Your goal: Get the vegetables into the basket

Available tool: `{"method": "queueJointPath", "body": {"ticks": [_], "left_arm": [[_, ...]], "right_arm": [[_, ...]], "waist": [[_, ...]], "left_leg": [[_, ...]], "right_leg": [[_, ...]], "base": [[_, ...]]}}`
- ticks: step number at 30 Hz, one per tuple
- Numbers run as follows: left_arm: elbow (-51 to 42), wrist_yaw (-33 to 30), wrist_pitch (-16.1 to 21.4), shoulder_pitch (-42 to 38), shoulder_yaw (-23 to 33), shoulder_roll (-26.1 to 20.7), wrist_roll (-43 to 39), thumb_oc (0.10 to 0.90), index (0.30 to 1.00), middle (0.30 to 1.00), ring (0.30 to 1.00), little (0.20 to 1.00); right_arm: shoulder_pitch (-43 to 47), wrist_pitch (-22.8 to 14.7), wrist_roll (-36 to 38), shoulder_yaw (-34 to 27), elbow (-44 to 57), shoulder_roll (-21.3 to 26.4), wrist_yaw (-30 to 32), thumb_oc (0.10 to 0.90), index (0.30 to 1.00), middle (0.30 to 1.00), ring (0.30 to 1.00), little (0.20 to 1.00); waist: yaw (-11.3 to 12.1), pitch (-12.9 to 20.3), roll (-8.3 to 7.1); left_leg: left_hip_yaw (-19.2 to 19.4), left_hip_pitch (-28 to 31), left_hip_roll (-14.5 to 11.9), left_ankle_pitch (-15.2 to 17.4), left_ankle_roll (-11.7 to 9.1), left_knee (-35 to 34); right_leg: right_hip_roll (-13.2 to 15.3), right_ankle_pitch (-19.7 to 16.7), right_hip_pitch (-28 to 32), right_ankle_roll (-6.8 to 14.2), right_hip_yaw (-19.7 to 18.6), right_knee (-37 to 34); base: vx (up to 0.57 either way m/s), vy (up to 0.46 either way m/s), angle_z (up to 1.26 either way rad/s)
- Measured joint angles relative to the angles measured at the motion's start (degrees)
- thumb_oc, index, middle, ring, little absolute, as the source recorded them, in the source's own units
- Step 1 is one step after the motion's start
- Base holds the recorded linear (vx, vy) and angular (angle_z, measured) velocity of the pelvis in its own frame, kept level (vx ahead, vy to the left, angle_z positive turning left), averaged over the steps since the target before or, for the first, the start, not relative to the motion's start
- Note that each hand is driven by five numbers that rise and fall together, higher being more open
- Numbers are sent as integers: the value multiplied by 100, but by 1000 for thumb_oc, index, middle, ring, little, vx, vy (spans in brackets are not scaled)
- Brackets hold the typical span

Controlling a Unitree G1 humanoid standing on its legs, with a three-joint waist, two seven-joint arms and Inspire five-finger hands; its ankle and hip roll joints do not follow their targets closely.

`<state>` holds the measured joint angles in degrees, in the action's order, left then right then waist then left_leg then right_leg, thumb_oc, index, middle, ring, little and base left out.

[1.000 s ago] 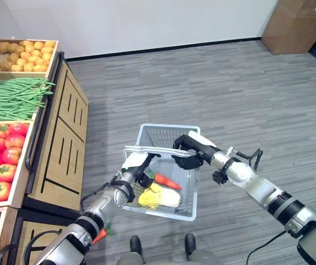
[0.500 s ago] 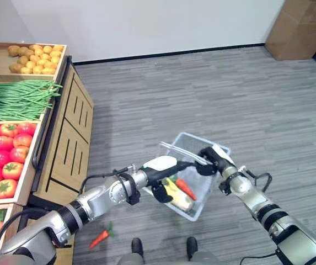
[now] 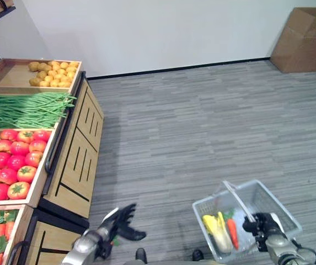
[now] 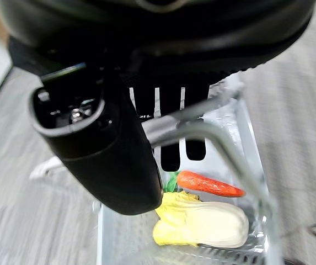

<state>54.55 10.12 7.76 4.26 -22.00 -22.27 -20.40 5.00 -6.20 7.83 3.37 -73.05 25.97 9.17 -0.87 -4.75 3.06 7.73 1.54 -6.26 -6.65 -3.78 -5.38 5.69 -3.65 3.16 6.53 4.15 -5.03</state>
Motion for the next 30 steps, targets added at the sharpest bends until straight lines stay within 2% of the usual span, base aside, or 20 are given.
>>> {"method": "queueJointPath", "body": {"ticks": [1,3,5,7,10,12,13,14,21,30], "left_arm": [[343,-117,0,35,205,122,164,900,1000,1000,1000,1000],[526,-305,-141,144,109,112,443,900,1000,1000,1000,1000],[1321,-514,168,-38,723,504,968,900,1000,1000,1000,1000],[1876,-782,134,-187,1090,708,1408,900,1000,1000,1000,1000],[1955,-1041,163,-310,1145,719,2046,900,1000,1000,1000,1000],[2070,-1109,111,-276,1174,716,2154,900,1000,1000,1000,1000],[2067,-1261,79,-255,1201,717,2271,900,1000,1000,1000,1000],[2065,-1373,51,-129,1205,725,2300,900,1000,1000,1000,1000],[2095,-1469,3,175,1375,860,2255,900,1000,1000,1000,1000],[2189,-1506,-1,111,1368,899,2157,900,1000,1000,1000,1000]], "right_arm": [[-82,1,43,-91,-55,-28,2,400,300,300,300,300],[-226,61,238,-122,-113,-34,-1,400,300,300,300,300],[-337,-97,463,-555,-277,-141,-4,400,300,300,300,300],[-417,-106,643,-575,-621,-200,-36,400,300,300,300,300],[-558,-123,863,-689,-663,-204,-51,400,300,300,300,300],[-614,-127,919,-793,-675,-201,-51,400,300,300,300,300],[-653,-128,1101,-838,-728,-198,-46,573,542,542,542,542],[-719,-138,1151,-840,-729,-200,-51,900,1000,1000,1000,1000],[-938,-159,1257,-965,-934,-263,-273,900,1000,1000,1000,1000],[-1005,-185,1348,-1189,-1085,-254,-296,900,1000,1000,1000,1000]], "waist": [[-4,18,-7],[-9,8,-52],[8,117,-53],[1,353,-57],[-10,399,-49],[-16,411,-50],[-12,419,-53],[-12,426,-48],[-1,437,-37],[-27,434,-49]], "left_leg": [[-9,-6,1,0,3,1],[-17,-54,4,-6,6,-1],[-34,-98,20,-17,13,1],[-28,-89,16,39,-27,-1],[-1,-83,1,57,-50,1],[3,-77,-5,59,-52,2],[11,-52,-9,63,-49,5],[20,-49,-10,62,-42,13],[10,8,-8,67,-37,27],[16,1,-19,113,-39,27]], "right_leg": [[2,7,-3,-12,9,-4],[5,12,-45,-29,15,-18],[20,10,-80,-30,31,-17],[17,24,-89,-19,31,-16],[2,25,-81,-19,8,-23],[-4,25,-81,-19,0,-23],[-8,27,-81,-18,-7,-24],[-10,29,-82,-16,-16,-25],[-7,50,-19,-21,5,-25],[-18,103,-33,-25,0,-24]], "base": [[-3,-21,4],[2,-13,2],[6,-13,4],[0,0,0],[8,-15,-6],[4,-6,-2],[-6,-12,-3],[0,0,0],[0,0,0],[0,0,0]]}}
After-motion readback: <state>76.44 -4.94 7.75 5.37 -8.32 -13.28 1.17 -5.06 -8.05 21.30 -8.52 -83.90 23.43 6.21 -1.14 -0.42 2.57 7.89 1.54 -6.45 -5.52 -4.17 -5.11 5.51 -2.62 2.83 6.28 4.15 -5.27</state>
